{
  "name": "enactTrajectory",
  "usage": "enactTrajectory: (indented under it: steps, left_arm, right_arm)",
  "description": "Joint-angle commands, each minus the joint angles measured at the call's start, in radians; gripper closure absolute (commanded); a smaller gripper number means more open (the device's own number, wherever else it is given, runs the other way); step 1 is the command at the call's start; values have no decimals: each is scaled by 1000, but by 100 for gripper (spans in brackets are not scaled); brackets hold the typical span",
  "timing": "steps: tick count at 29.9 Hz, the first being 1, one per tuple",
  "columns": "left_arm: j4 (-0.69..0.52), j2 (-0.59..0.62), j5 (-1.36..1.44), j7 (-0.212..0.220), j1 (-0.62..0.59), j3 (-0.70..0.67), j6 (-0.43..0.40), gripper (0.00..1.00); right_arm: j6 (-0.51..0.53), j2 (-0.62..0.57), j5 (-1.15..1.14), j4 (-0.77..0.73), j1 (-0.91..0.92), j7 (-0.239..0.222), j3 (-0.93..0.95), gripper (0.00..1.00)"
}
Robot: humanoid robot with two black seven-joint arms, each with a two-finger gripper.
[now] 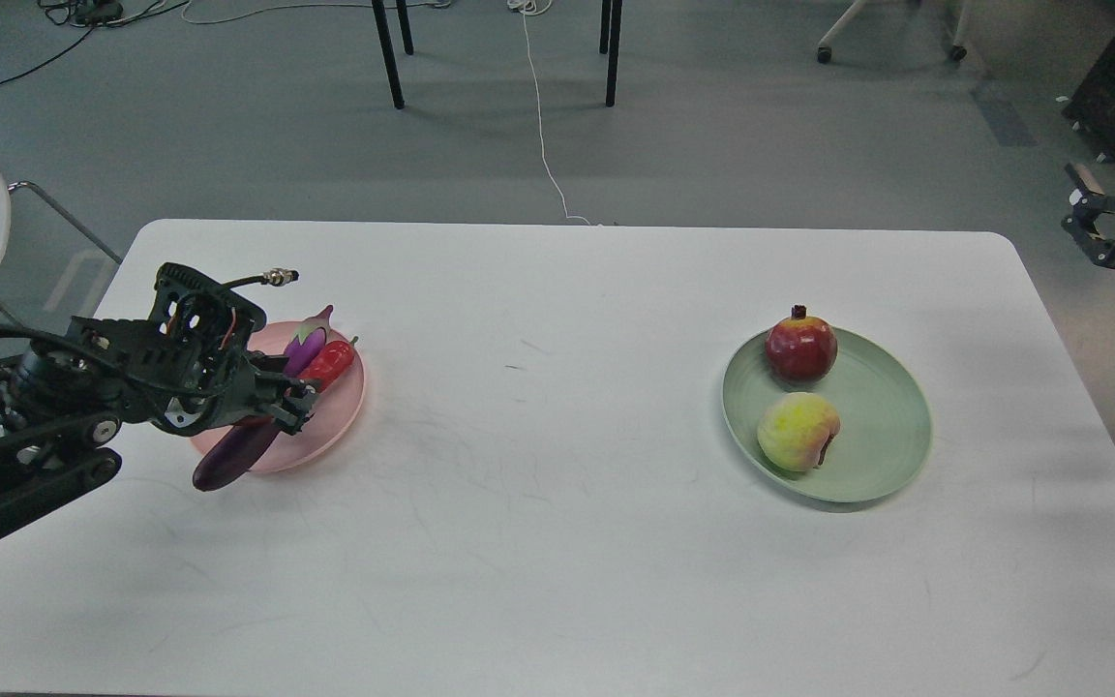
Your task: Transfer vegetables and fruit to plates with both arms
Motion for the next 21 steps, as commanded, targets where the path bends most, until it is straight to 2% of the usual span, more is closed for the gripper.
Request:
enactTrajectory:
  steps: [1, 2, 5, 8, 14, 17, 21]
  left_arm:
    - [0, 0, -1, 1, 0, 0, 0, 41]
    - [0, 0, -4, 1, 0, -1, 0, 38]
    - [0, -2, -10, -2, -1, -12, 0, 19]
    - [0, 11, -15, -5, -3, -7, 10, 14]
    - [0, 17, -88, -10, -18, -41, 21, 13]
    - [12, 17, -225, -8, -20, -145, 41, 7]
    - [75, 0, -528, -18, -14, -266, 90, 5]
  right_arm:
    - [0, 0, 1, 0, 2, 0, 0, 1]
    - [0, 0, 1, 2, 3, 0, 0, 1]
    - [0, -3, 1, 0, 8, 0, 0, 1]
    - [0, -3, 1, 0, 8, 0, 0, 1]
    - [0, -3, 0, -1, 24, 0, 2, 1]
    - [0, -1, -2, -17, 76, 0, 0, 1]
    - [0, 2, -2, -47, 120, 0, 2, 1]
